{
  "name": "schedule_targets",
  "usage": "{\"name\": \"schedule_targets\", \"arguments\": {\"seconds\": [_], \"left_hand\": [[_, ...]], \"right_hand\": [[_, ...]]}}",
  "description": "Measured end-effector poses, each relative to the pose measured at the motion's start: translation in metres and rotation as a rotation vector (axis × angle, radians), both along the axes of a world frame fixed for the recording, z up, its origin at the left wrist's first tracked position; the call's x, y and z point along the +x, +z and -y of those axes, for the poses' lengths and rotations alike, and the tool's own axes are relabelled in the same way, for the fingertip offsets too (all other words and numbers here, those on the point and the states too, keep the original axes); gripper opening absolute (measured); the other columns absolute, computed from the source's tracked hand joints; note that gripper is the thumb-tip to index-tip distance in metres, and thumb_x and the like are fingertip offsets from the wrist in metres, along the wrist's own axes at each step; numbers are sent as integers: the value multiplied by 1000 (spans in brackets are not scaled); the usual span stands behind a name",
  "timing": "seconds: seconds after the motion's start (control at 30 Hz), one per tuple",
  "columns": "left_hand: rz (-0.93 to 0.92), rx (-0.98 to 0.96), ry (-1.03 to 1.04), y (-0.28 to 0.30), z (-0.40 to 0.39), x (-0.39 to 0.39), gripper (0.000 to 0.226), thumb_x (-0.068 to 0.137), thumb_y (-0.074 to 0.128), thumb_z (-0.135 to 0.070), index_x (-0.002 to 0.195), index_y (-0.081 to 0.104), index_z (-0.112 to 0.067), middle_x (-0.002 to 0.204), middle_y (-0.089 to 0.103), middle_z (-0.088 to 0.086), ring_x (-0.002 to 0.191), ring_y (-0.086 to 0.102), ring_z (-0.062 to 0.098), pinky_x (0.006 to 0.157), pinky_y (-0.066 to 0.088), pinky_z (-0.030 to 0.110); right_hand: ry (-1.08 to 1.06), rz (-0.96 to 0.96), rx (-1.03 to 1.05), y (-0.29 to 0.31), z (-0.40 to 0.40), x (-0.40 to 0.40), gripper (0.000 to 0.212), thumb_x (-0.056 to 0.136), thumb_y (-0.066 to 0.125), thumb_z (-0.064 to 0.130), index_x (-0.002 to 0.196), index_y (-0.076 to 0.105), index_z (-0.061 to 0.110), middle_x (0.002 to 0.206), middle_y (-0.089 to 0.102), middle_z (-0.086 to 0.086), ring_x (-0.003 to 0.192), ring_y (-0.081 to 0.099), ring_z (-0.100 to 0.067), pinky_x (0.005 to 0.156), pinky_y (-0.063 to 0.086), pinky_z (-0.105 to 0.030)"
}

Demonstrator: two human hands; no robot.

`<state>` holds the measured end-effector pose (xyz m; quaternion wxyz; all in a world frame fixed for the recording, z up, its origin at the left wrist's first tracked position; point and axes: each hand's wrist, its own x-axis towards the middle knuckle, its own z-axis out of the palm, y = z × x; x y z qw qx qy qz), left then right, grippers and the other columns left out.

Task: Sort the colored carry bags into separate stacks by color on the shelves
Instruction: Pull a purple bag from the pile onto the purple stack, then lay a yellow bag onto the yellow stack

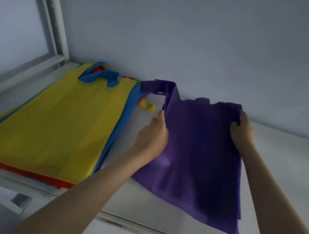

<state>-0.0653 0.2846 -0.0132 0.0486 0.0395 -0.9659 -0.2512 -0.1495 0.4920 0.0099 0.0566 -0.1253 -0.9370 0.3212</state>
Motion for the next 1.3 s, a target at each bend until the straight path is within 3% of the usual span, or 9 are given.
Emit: {"name": "schedule_targets", "arguments": {"seconds": [0.13,0.2,0.37,0.5,0.67,0.9,1.07,1.2,1.3], "left_hand": [[260,-2,75,-33,-26,1,56,100,32,-10,150,9,-2,147,36,16,130,45,31,104,38,36],[357,-10,119,-49,-30,3,57,101,31,-12,150,5,-2,150,30,17,131,44,30,105,38,37],[309,-173,153,-53,-26,8,46,100,35,-23,141,28,-3,139,38,14,125,45,26,96,44,33],[214,-272,215,-38,7,7,33,100,35,-24,124,45,-4,129,45,15,120,47,29,91,44,35],[123,-296,300,-21,72,13,29,98,38,-17,122,48,-3,123,50,15,117,48,29,89,45,36],[181,-379,385,-16,190,30,30,98,41,-18,124,47,-3,125,48,16,120,46,32,91,44,38],[250,-429,419,-22,269,41,36,99,41,-28,122,47,-2,126,46,17,118,45,33,92,43,39],[295,-406,405,-33,294,44,45,99,38,-39,124,46,-3,129,42,17,121,42,33,95,42,38],[197,-368,389,-32,302,42,47,91,55,-40,109,55,4,114,53,25,106,54,38,81,50,44]], "right_hand": [[59,216,45,-40,-26,-1,53,95,38,5,146,23,4,139,43,-30,125,44,-44,99,37,-41],[78,311,50,-59,-32,-1,53,93,40,3,144,26,0,139,43,-29,126,44,-43,101,37,-41],[7,343,72,-60,-27,2,51,92,39,0,140,24,-1,139,36,-29,128,38,-42,102,36,-42],[-40,166,359,-45,0,1,52,88,44,1,138,30,2,141,32,-25,132,29,-39,106,31,-44],[292,-10,137,-37,94,-5,36,90,40,2,120,58,6,129,54,-18,124,43,-35,101,38,-38],[471,-24,-53,-36,239,7,31,93,41,6,119,57,1,124,59,-18,118,51,-33,95,40,-33],[331,202,-38,-46,300,9,43,96,40,16,133,36,-5,138,41,-23,129,39,-35,103,36,-37],[174,250,2,-51,322,12,49,98,40,22,137,29,-4,145,28,-22,136,25,-35,111,26,-38],[67,262,-8,-52,333,11,49,97,40,20,139,27,-3,147,24,-21,137,23,-35,112,25,-37]]}}
